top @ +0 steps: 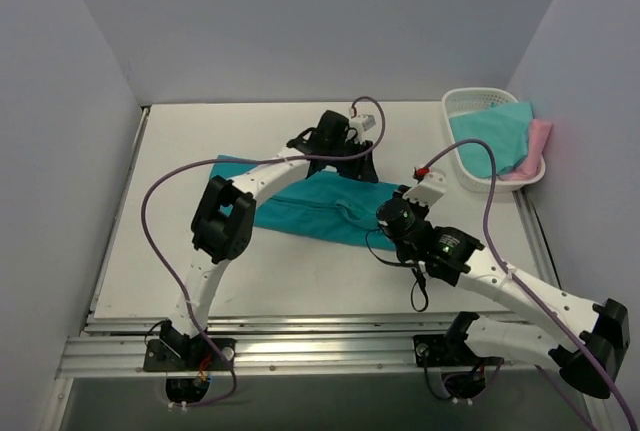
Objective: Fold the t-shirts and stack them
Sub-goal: Fold the tshirt
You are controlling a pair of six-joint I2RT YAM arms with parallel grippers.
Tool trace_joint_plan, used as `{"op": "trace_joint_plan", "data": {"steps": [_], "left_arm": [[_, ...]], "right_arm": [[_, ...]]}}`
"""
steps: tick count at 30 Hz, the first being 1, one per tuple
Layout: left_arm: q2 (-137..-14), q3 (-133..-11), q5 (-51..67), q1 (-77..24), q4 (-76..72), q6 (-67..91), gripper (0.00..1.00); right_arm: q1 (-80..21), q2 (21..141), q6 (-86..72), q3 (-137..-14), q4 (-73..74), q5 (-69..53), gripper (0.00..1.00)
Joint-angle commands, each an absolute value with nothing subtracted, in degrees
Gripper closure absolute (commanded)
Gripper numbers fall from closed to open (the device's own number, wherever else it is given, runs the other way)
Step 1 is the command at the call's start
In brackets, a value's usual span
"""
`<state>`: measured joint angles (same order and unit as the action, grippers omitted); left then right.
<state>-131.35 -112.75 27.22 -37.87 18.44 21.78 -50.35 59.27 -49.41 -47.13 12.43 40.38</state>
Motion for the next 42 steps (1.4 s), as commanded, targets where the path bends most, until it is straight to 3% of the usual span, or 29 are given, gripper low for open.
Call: {"op": "trace_joint_plan", "data": {"steps": [1,7,14,20,25,32,35,36,38,42], "left_arm": [[-127.18,-107.43,29.10,-39.72,19.42,21.09,0.53],[-130.25,-105.29,27.86,-41.74,22.49,22.85,0.82],[-138.41,-110.98,22.78,-42.45,25.74,23.03,0.87],[-149.31,-132.68,16.97,-40.96,34.00,22.15,0.88],[-160.91,-153.85,18.45,-32.80,38.85,27.57,0.88],[-160.93,-149.85,14.16,-20.84,19.12,36.38,0.87],[-161.63,-152.38,9.50,-17.06,9.63,38.67,0.59],[-162.15,-154.14,9.41,-16.18,7.75,39.72,0.30],[-162.42,-157.40,10.63,-13.46,1.79,41.91,0.08],[-156.03,-156.90,10.11,-10.90,-5.97,44.30,0.06]], "right_arm": [[-50.80,56.26,-51.06,-46.41,17.40,45.52,0.93],[-50.80,53.62,-51.59,-45.53,19.16,45.70,0.93],[-50.80,52.29,-51.33,-45.00,20.21,47.02,0.93],[-50.71,51.07,-50.71,-46.23,22.50,49.04,0.92],[-50.54,47.82,-50.54,-47.02,25.22,50.97,0.91],[-50.54,46.32,-49.92,-46.32,25.93,51.51,0.91],[-50.54,47.81,-49.57,-45.79,24.61,50.46,0.91],[-50.62,48.60,-49.57,-45.53,24.26,50.01,0.92],[-50.71,49.13,-49.31,-44.74,22.86,48.79,0.92],[-50.98,50.00,-47.73,-41.32,17.33,46.59,0.90]]}}
